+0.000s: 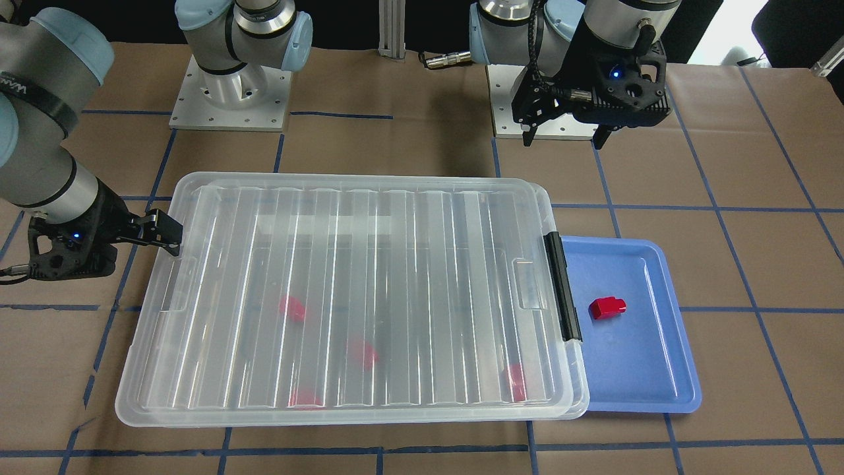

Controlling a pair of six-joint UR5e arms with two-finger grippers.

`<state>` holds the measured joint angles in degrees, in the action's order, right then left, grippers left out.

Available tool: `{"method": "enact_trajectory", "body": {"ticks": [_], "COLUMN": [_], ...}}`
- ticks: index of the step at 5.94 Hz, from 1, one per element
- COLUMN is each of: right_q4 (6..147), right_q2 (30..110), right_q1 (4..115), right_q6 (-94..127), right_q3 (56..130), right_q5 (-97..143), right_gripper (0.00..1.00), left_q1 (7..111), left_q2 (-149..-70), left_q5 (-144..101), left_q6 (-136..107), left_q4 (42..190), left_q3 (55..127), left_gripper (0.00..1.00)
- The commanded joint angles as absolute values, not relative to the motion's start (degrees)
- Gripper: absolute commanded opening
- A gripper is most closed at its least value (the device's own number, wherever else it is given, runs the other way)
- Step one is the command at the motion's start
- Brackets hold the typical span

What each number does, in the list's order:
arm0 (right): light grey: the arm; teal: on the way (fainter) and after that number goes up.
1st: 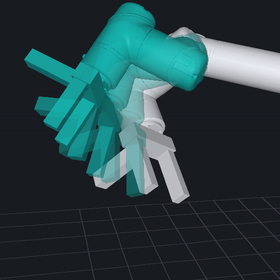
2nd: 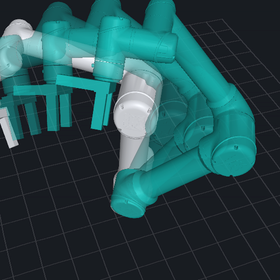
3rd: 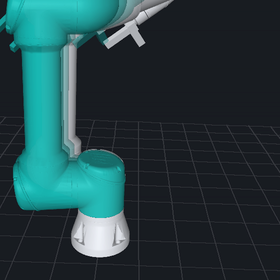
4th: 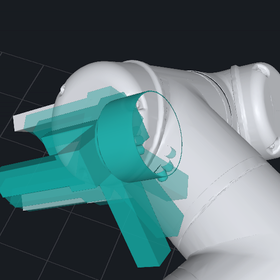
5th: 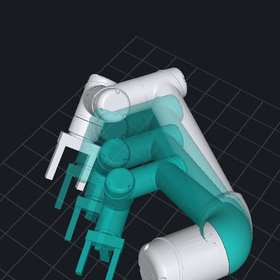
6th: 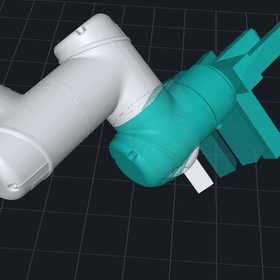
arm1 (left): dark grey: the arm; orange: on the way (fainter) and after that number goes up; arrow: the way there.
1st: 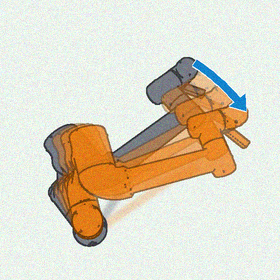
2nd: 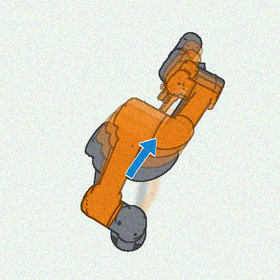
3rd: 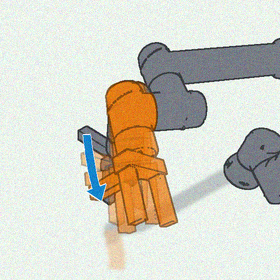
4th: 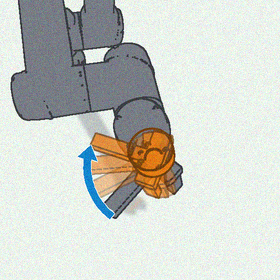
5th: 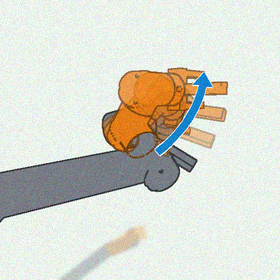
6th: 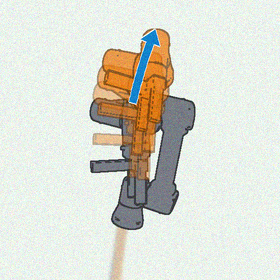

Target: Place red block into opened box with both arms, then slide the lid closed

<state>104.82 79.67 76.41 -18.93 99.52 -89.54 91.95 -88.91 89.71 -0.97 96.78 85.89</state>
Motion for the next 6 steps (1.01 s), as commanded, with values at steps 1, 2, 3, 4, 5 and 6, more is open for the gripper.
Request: {"method": "enact_trajectory", "body": {"ticks": [1, 2, 3, 4, 5, 6], "right_q4": [105.38, 105.38, 106.08, 108.26, 108.28, 108.28], "right_q2": [79.63, 79.63, 79.72, 79.63, 79.63, 79.63], "right_q1": [74.02, 70.7, 67.53, 65.06, 63.47, 61.54], "right_q6": [-20.56, -23.44, -26.16, -29.15, -29.7, -30.66], "right_q3": [99.58, 99.49, 99.49, 99.49, 99.49, 99.49], "right_q5": [-92.02, -92.02, -92.02, -92.2, -94.11, -94.48], "right_gripper": [1.0, 1.0, 1.0, 1.0, 1.0, 1.0], "left_q1": [91.85, 91.85, 91.5, 90.89, 90.27, 87.22], "left_q2": [-89.12, -89.03, -88.95, -88.77, -88.51, -88.51], "left_q5": [89.65, 89.65, 89.56, 89.56, 89.65, 88.95], "left_q6": [-0.97, -0.88, 0.51, 4.62, 9.18, 9.75], "left_q4": [96.06, 96.06, 96.06, 96.06, 96.06, 96.06], "left_q3": [86.04, 86.04, 86.04, 86.13, 86.31, 86.13], "left_gripper": [0.98, 0.98, 0.98, 0.98, 0.98, 0.98]}}
